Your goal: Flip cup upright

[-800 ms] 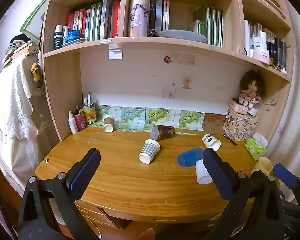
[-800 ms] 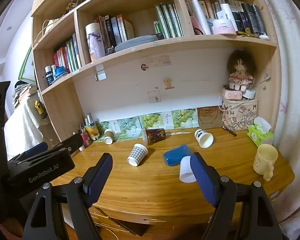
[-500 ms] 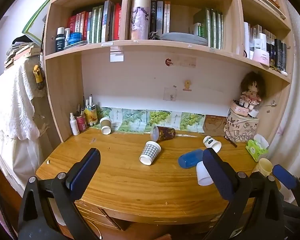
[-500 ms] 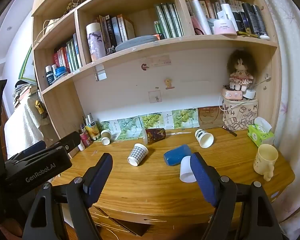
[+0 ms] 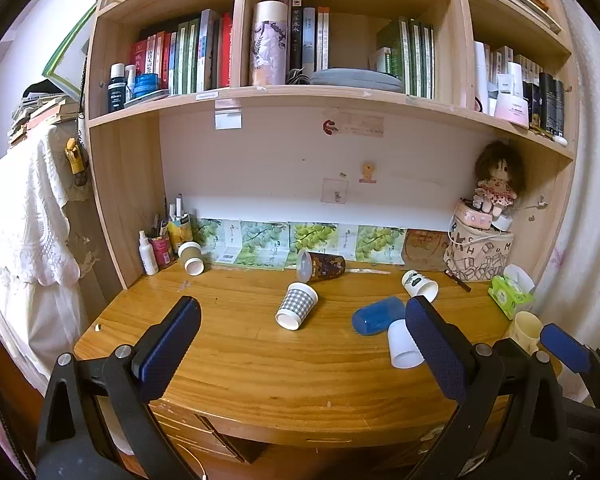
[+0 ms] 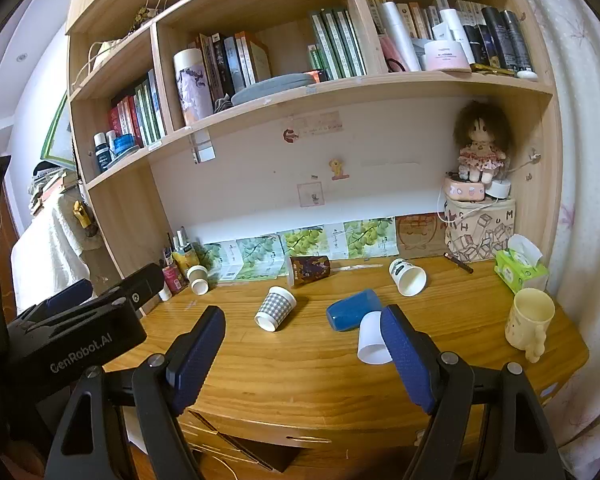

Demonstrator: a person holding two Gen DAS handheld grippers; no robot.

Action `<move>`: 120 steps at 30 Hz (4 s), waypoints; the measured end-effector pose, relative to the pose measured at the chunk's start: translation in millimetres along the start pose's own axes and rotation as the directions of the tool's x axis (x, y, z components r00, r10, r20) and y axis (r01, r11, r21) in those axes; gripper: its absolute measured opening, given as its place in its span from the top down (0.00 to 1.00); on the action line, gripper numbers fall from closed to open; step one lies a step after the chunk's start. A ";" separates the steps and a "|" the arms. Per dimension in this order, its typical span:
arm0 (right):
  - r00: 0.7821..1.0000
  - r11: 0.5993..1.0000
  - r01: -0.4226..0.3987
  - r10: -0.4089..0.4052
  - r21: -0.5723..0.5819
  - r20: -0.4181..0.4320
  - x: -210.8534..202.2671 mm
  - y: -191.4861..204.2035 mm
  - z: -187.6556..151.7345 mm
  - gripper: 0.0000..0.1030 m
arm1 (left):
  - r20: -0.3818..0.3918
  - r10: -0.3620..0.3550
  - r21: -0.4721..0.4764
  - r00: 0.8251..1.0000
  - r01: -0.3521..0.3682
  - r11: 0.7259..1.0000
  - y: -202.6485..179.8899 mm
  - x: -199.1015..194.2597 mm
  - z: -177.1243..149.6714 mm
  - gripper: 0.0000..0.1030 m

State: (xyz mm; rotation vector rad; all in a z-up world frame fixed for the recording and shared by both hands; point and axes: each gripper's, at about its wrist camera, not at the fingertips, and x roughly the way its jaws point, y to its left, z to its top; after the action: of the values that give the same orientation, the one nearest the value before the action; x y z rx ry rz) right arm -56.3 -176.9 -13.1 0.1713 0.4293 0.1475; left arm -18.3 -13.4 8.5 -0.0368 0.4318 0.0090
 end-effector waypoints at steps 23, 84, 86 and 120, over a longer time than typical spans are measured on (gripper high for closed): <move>0.996 0.999 0.001 0.003 0.050 -0.086 14.4 -24.0 -3.2 0.22 | -0.099 -0.027 0.007 0.995 0.028 1.000 -16.3 21.3 -4.1 0.01; 0.670 0.882 0.427 -0.160 0.200 -0.724 296.2 -120.7 -4.8 0.22 | -0.703 -0.147 0.400 0.696 0.557 0.728 -136.1 361.9 6.8 0.01; 0.659 0.875 0.441 -0.163 0.201 -0.735 299.7 -123.7 -8.3 0.22 | -0.726 -0.139 0.403 0.674 0.580 0.708 -143.3 369.0 -0.5 0.01; 0.566 0.813 0.546 -0.177 0.205 -0.806 307.5 -143.0 -29.1 0.22 | -0.944 -0.164 0.076 0.286 0.671 0.737 -156.8 461.8 -69.8 0.17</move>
State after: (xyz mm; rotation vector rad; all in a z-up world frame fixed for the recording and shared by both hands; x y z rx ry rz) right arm 222.8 -257.7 -190.3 0.4672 1.3594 -0.3379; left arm 374.5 -172.3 -242.9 0.3612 1.5495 -0.7385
